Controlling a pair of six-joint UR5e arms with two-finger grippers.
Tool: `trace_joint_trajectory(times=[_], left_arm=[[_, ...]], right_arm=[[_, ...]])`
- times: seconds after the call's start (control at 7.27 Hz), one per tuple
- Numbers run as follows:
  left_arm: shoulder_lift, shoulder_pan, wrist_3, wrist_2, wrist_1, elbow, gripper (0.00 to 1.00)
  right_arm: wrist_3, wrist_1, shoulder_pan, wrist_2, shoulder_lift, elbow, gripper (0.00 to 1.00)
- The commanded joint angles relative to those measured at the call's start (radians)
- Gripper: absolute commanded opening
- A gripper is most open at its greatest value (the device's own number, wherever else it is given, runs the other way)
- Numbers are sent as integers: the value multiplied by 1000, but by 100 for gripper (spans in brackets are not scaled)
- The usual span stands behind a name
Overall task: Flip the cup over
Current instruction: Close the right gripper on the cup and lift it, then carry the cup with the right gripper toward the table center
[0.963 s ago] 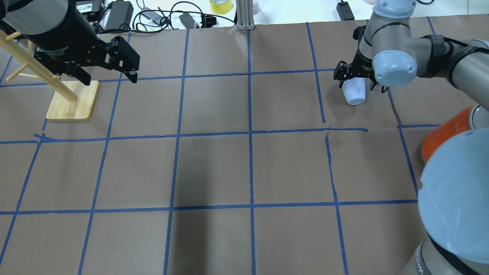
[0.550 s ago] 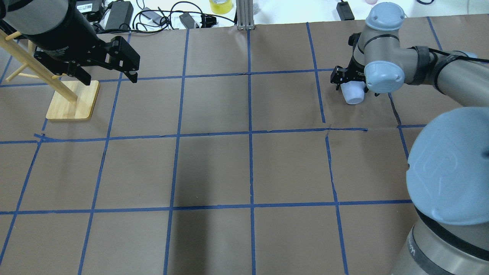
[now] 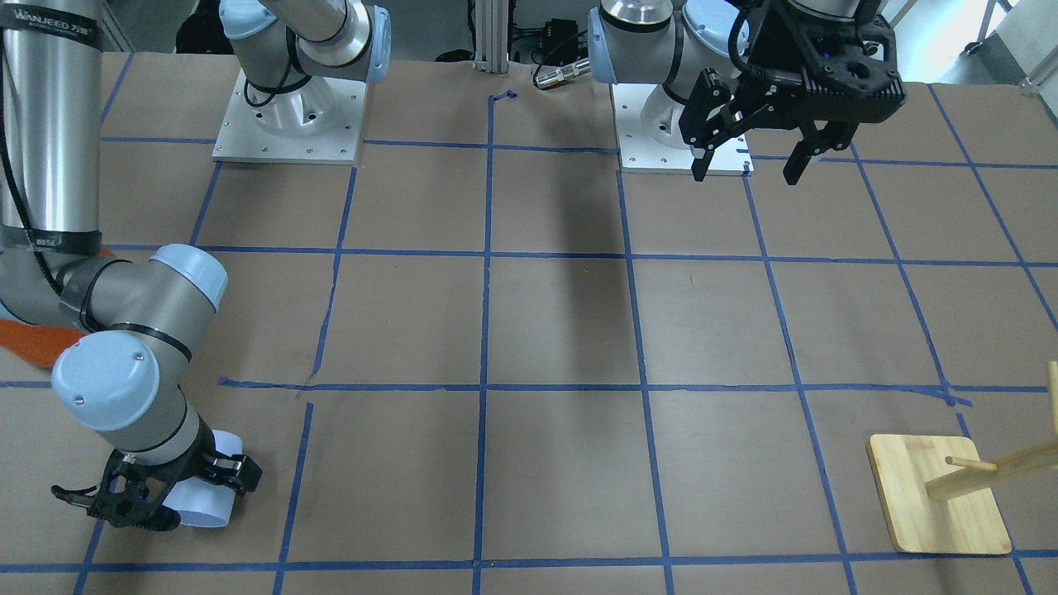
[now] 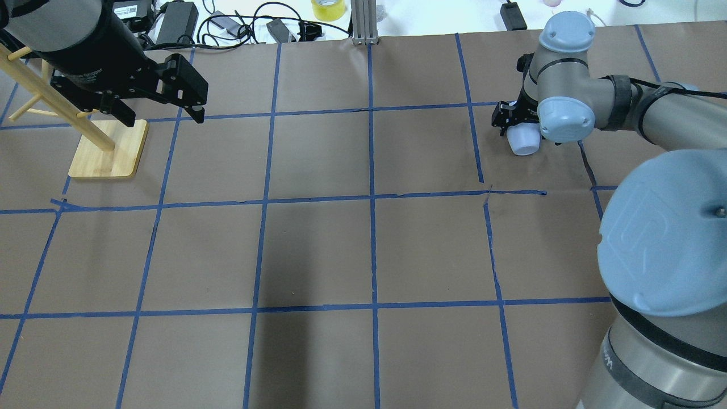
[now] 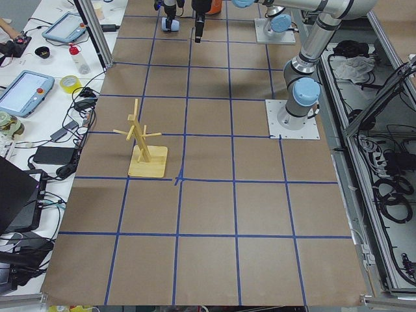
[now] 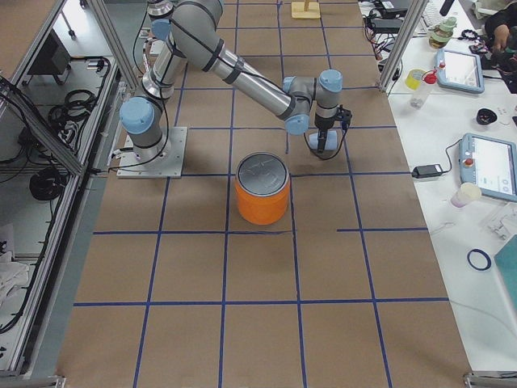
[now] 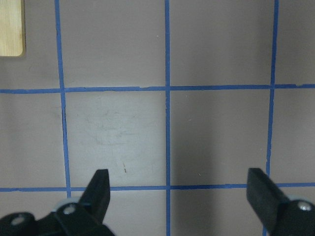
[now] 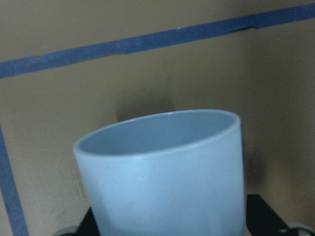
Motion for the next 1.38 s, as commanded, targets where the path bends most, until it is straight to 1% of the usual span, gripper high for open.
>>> trace_joint_trajectory(times=[0.0, 0.14, 0.28, 0.41, 0.55, 0.69, 0.83, 0.96, 1.1, 1.24], left_arm=[[0, 0, -1, 0, 0, 0, 100], [0, 2, -1, 0, 0, 0, 100], [0, 0, -1, 0, 0, 0, 100], [0, 2, -1, 0, 0, 0, 100], [0, 0, -1, 0, 0, 0, 100], [0, 0, -1, 0, 0, 0, 100], [0, 0, 0, 0, 0, 0, 100], [0, 2, 0, 0, 0, 0, 100], [0, 2, 0, 0, 0, 0, 100], [0, 2, 0, 2, 0, 0, 100]], right_arm=[[-3, -39, 0, 13, -13, -13, 26], [-24, -40, 0, 80, -33, -23, 22], [-65, -38, 6, 116, -57, -23, 21], [-133, -26, 37, 118, -77, -23, 21], [-196, -36, 113, 116, -87, -24, 21], [-216, -43, 206, 115, -85, -27, 19], [-369, -43, 272, 116, -78, -62, 19], [-588, -38, 293, 118, -61, -96, 20], [-712, -46, 329, 131, -45, -101, 20], [-748, -50, 398, 132, -25, -106, 20]])
